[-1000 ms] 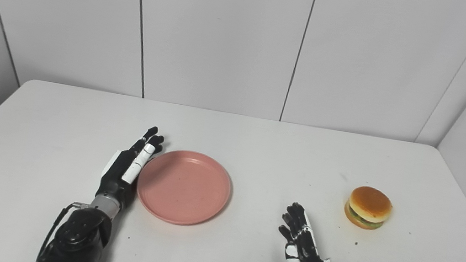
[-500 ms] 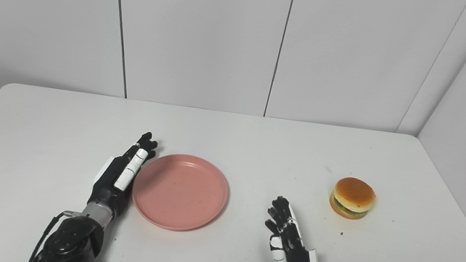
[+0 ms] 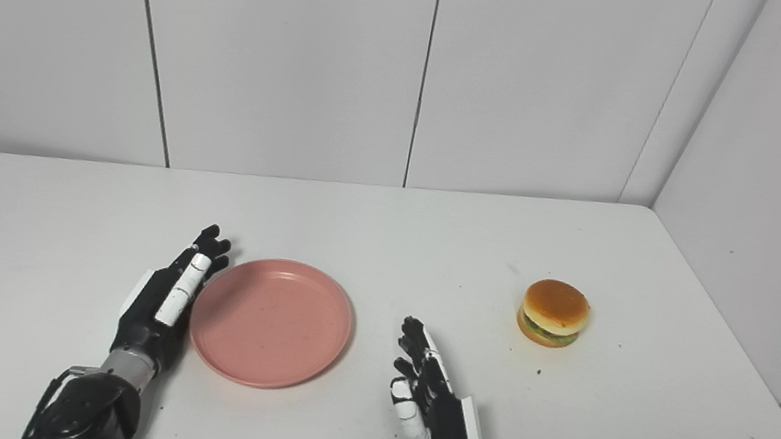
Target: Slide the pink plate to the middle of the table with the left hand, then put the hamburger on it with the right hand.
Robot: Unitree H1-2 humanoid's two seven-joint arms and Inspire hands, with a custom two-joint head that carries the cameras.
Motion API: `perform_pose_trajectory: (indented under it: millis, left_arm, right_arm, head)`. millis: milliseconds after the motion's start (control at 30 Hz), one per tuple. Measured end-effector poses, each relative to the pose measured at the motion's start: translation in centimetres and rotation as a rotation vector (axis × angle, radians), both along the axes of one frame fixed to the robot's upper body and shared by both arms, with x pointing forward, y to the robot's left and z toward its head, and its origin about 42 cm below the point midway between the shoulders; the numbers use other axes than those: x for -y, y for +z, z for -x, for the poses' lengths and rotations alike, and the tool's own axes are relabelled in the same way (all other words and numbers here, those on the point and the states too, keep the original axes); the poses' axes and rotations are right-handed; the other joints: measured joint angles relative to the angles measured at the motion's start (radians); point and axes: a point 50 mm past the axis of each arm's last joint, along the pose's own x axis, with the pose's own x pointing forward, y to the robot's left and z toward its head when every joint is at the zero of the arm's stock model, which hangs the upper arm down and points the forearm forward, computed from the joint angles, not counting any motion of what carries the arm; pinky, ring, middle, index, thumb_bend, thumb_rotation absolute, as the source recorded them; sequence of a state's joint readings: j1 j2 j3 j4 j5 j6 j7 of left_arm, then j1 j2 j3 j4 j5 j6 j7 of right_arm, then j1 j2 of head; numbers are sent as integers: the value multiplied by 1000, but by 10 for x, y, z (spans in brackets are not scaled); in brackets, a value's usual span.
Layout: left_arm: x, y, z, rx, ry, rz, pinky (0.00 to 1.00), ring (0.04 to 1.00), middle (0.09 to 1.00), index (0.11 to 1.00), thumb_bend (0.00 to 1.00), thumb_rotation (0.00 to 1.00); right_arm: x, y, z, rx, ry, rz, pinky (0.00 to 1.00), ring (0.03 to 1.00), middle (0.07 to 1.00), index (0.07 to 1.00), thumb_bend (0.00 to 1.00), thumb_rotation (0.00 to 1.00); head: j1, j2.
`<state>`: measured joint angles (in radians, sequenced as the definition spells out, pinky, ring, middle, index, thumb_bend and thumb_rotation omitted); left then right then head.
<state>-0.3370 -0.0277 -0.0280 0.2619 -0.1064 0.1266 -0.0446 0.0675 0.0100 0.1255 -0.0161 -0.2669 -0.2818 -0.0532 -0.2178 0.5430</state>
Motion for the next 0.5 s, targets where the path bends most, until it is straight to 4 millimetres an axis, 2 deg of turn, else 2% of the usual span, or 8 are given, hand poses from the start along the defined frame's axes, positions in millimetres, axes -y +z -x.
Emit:
perform_pose_trajectory:
  millis: [33, 133, 333, 367, 500]
  left_arm:
    - [0, -1, 0, 0, 0, 0, 846, 942, 943, 955, 857, 815]
    - [2, -4, -2, 2, -3, -1, 840, 941, 942, 957, 857, 815]
    - [3, -4, -3, 10, -13, 2, 817, 930, 936, 955, 861, 809]
    - [3, -4, -3, 10, -14, 1, 810, 925, 933, 952, 862, 807]
    - [2, -5, -4, 13, -15, 1, 813, 915, 921, 942, 871, 790]
  right_arm:
    - [-2, 1, 1, 20, -12, 67, 823, 897, 919, 904, 734, 796]
    - [-5, 4, 2, 84, -67, 240, 823, 887, 907, 902, 720, 792]
    - [1, 38, 3, 173, -142, 270, 809, 891, 920, 920, 716, 826]
    - [4, 41, 2, 172, -155, 271, 838, 905, 931, 923, 732, 765]
    - [14, 60, 2, 124, -198, 294, 867, 921, 935, 915, 785, 654]
  head:
    - [0, -5]
    - [-3, -8]
    - [-11, -15]
    - [-11, -15]
    - [-5, -21]
